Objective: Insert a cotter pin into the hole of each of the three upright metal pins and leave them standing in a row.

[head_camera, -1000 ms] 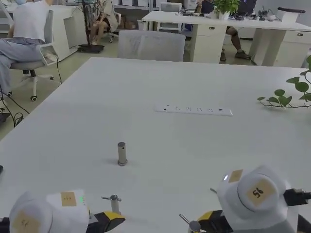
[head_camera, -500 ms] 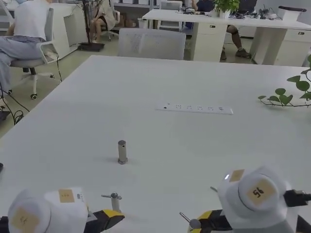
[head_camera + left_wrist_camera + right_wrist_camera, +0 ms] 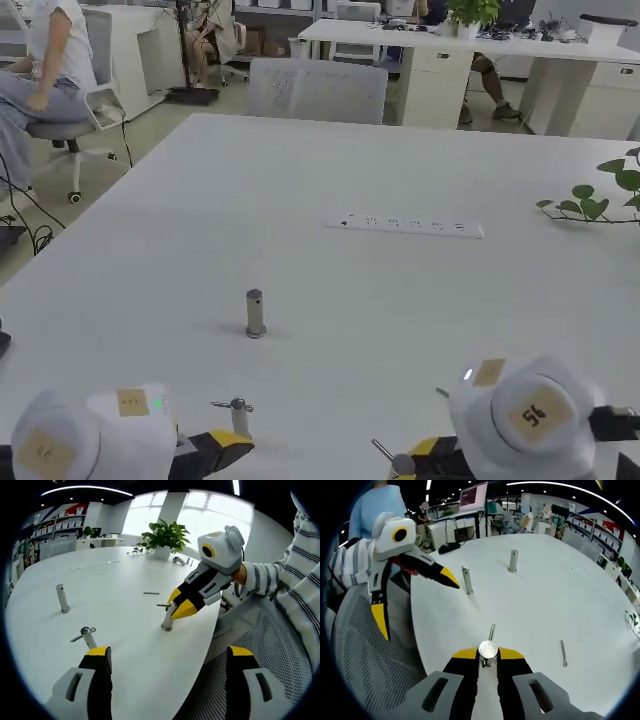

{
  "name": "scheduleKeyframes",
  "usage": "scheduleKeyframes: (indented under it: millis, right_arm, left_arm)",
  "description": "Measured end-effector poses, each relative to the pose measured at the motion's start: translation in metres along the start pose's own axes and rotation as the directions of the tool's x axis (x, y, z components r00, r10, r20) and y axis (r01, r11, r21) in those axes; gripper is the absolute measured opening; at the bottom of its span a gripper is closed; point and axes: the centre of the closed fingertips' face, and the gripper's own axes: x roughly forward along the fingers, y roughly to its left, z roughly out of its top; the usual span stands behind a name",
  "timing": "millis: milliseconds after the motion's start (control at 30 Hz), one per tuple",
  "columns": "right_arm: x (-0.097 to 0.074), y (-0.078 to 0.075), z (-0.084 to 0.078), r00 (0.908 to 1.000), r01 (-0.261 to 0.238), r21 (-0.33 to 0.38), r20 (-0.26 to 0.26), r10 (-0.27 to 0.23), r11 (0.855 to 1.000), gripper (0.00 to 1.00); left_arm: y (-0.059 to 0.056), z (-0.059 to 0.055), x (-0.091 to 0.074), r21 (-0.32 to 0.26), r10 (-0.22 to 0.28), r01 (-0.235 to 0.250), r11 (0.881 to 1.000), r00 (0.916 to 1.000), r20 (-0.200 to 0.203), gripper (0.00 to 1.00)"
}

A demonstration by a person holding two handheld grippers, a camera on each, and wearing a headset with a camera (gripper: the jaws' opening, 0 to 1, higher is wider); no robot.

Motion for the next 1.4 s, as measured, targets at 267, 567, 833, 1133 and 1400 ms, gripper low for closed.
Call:
scheduleKeyframes:
  millis: [267, 567, 833, 1133, 1400]
  right_arm:
    - [0.000, 0.000, 0.000, 0.9999, -0.011, -0.020, -0.004, 0.011, 1.000, 0.12]
    - [0.001, 0.000, 0.005, 0.9992, -0.038, -0.062, 0.005, 0.039, 0.997, 0.12]
    - [0.002, -0.004, 0.019, 0.9966, -0.081, -0.140, -0.001, 0.082, 0.987, 0.12]
    - [0.006, -0.003, 0.040, 0.9877, -0.154, -0.267, -0.015, 0.155, 0.951, 0.12]
    - [0.013, 0.000, 0.051, 0.9759, -0.213, -0.343, -0.032, 0.216, 0.915, 0.12]
  left_arm:
    - [0.001, 0.000, -0.002, 0.000, 0.007, -0.007, 1.000, 1.0000, 0.001, 0.95]
    - [0.002, 0.001, -0.006, -0.007, 0.018, -0.018, 1.000, 0.9996, 0.020, 0.97]
    - [0.002, 0.001, -0.008, -0.008, 0.023, -0.023, 1.000, 0.9995, 0.021, 0.96]
    - [0.001, 0.000, -0.009, -0.020, 0.025, -0.025, 0.999, 0.9995, 0.021, 0.96]
    - [0.002, 0.000, -0.010, -0.032, 0.030, -0.029, 0.999, 0.9993, 0.024, 0.96]
